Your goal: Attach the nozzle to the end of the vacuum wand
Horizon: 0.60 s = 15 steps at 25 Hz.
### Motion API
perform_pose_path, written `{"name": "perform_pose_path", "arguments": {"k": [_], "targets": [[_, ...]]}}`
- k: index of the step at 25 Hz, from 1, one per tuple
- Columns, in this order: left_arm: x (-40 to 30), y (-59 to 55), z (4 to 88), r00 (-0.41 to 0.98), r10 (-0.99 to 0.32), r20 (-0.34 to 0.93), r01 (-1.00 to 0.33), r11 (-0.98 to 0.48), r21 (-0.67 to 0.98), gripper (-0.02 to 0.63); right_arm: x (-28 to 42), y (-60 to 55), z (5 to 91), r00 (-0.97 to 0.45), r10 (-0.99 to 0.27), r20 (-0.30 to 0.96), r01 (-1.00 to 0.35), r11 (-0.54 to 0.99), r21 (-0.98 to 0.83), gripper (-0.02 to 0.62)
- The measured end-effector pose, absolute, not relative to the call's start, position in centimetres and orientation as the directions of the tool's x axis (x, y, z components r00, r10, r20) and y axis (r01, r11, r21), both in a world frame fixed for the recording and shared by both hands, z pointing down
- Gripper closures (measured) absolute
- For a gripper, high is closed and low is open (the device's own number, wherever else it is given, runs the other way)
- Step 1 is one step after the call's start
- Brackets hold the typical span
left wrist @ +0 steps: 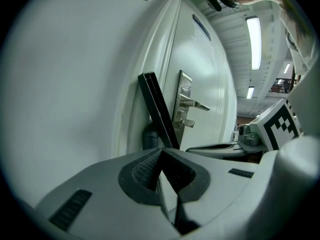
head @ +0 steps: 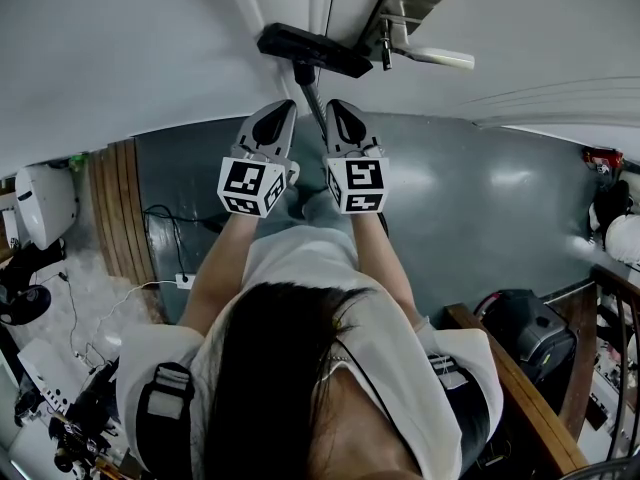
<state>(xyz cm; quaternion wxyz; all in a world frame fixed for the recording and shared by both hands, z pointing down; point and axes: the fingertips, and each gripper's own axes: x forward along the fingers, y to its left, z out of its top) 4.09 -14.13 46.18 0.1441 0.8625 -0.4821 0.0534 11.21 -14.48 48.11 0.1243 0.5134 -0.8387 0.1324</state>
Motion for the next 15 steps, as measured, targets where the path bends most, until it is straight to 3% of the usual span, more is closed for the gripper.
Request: {"name": "perform_pose_path", "arguments": {"k": [15], "targets": [[4.5,-14.4,46.5,0.495,-0.828,0.264,-0.869,-0.462,0.180,0.606,10.2,-14.3,47.3,-0.458,-0.827,0.327,-0.883,0.464,-0.062,0.581]]}}
